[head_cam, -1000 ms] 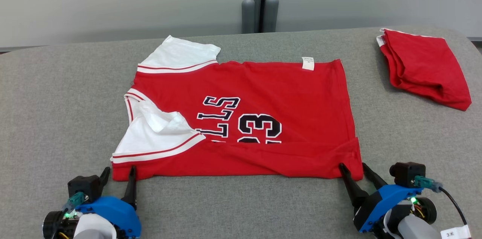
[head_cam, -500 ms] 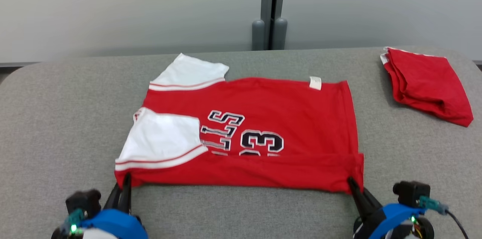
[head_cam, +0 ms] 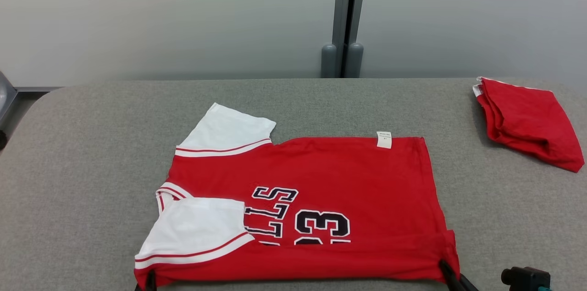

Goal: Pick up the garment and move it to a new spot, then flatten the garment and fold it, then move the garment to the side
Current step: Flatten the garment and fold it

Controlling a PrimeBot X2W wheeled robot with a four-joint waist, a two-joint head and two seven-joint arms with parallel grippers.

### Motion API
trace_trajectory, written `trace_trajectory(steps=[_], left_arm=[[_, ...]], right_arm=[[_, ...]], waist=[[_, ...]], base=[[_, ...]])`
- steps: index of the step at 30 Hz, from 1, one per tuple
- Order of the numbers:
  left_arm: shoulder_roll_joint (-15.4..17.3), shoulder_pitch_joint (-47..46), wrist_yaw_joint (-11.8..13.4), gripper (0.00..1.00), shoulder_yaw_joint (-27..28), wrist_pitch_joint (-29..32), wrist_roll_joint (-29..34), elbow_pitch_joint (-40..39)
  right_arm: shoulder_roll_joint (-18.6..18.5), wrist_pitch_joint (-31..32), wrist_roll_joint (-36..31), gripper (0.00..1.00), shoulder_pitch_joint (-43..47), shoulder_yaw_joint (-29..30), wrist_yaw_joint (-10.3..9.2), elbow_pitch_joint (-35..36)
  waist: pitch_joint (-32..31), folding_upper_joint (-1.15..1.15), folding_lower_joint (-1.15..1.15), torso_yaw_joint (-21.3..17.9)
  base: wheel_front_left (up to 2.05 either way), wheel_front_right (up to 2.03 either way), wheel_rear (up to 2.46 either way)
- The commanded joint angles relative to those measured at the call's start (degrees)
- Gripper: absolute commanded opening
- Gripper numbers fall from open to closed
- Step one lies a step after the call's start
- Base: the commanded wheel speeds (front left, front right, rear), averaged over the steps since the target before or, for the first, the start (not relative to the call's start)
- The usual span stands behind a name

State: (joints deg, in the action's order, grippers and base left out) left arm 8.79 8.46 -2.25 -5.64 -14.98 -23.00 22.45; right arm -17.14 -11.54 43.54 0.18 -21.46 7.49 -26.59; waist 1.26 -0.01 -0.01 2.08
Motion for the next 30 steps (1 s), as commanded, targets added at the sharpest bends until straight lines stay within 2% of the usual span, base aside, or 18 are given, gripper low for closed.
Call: trace_trajectory(steps=[1, 3, 4, 5, 6, 12, 17, 21, 24, 30], left_arm=[[0.06, 0.63, 0.52, 0.00, 0.15, -0.26, 0.38, -1.01], [-0.21, 1.63, 0.41, 0.00, -0.45, 0.34, 0.21, -1.82], [-0.24, 1.81, 0.34, 0.10, -0.81, 0.65, 0.29, -1.90], [-0.27, 1.85, 0.36, 0.44, -1.22, 0.63, 0.56, -1.82], [-0.48, 1.66, 0.22, 1.00, -1.35, 0.59, 0.42, -1.61], [-0.24, 0.01, -0.30, 1.00, -0.32, -0.20, 1.99, -1.86], [-1.22, -0.69, -1.15, 1.00, 3.98, -0.22, 5.40, -8.74], [-2.67, -2.36, -1.74, 1.00, 8.18, -0.25, 8.92, -14.34], [-3.54, -3.26, -2.23, 1.00, 10.26, -0.24, 11.64, -16.98], [-4.34, -4.18, -3.35, 1.00, 10.66, -0.24, 16.42, -15.01]], right_arm=[[-0.78, 0.67, -0.60, 0.00, 1.31, 1.17, 0.02, 1.07], [-0.46, 3.15, -0.68, 0.00, 2.74, 2.17, 0.03, 2.33], [-0.30, 4.72, -0.99, 0.00, 3.28, 2.57, 0.02, 2.57], [-0.23, 5.72, -1.80, 0.30, 3.44, 2.83, 0.03, 3.04], [0.24, 6.10, -2.05, 1.00, 3.44, 3.49, 0.03, 3.59], [2.33, 5.73, -5.94, 1.00, 4.28, 7.17, 0.03, 6.66], [4.33, 0.88, -10.30, 1.00, 2.92, 11.51, 0.03, 9.51], [5.81, -2.31, -16.61, 1.00, 1.32, 14.17, 0.03, 10.86], [8.44, -3.37, -19.13, 1.00, 0.66, 16.16, 0.03, 11.45], [10.53, -3.67, -26.78, 1.00, 1.52, 19.13, 0.03, 14.23]], waist=[[0.05, 0.01, 0.01, 0.08], [0.21, 0.01, 0.01, 0.08], [0.23, 0.01, 0.01, 0.04], [0.29, 0.01, 0.01, -0.02], [0.31, 0.01, 0.01, -0.05], [0.11, 0.01, 0.01, -0.38], [-0.24, 0.01, 0.01, -0.81], [-0.19, 0.01, 0.01, -0.94], [-0.29, 0.01, 0.01, -0.84], [-0.73, 0.01, 0.01, -0.35]], base=[[0.00, 0.00, 0.00], [0.00, 0.00, 0.00], [0.00, 0.00, 0.00], [0.00, 0.00, 0.00], [0.00, 0.00, 0.00], [0.00, 0.00, 0.00], [0.00, 0.00, 0.00], [0.00, 0.00, 0.00], [0.00, 0.00, 0.00], [0.00, 0.00, 0.00]])
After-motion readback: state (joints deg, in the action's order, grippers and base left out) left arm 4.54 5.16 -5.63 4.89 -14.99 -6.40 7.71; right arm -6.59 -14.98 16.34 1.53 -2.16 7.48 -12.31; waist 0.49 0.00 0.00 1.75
